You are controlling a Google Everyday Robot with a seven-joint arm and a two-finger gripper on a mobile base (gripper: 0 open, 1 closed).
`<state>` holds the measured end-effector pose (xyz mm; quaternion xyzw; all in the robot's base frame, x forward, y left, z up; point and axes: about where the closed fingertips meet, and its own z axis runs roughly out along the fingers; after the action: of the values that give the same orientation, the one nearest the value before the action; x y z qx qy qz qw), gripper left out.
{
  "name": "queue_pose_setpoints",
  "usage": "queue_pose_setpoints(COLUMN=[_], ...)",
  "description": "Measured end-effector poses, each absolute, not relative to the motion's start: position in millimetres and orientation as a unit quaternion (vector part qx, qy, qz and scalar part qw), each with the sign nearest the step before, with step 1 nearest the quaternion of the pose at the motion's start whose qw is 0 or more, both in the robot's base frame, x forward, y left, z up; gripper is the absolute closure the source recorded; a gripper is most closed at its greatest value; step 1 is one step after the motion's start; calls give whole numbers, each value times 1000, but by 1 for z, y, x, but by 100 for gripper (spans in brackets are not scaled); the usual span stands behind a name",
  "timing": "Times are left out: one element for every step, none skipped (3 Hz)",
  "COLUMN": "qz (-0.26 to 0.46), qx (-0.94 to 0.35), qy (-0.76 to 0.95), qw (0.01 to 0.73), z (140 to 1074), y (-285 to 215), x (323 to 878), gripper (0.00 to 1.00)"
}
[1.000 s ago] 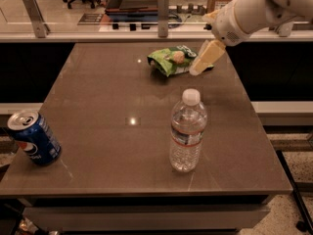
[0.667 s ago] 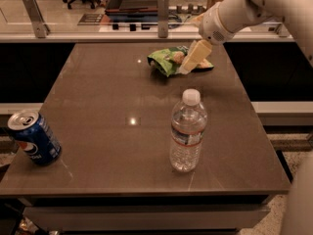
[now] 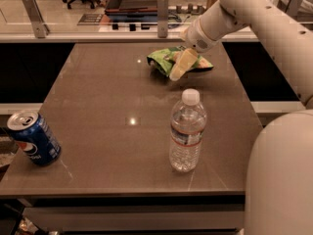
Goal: Move green rice chip bag near pepsi can
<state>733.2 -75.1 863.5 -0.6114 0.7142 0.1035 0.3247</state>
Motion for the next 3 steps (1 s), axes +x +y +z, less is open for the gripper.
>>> queue_pose_setpoints(qz=[109,111,112], qx=[-608,-610,-611], qy=[725,724,723], qw=[304,304,302], z=[842,841,838], y=[-69,-67,-65], x=[740,739,740], gripper=[17,41,63])
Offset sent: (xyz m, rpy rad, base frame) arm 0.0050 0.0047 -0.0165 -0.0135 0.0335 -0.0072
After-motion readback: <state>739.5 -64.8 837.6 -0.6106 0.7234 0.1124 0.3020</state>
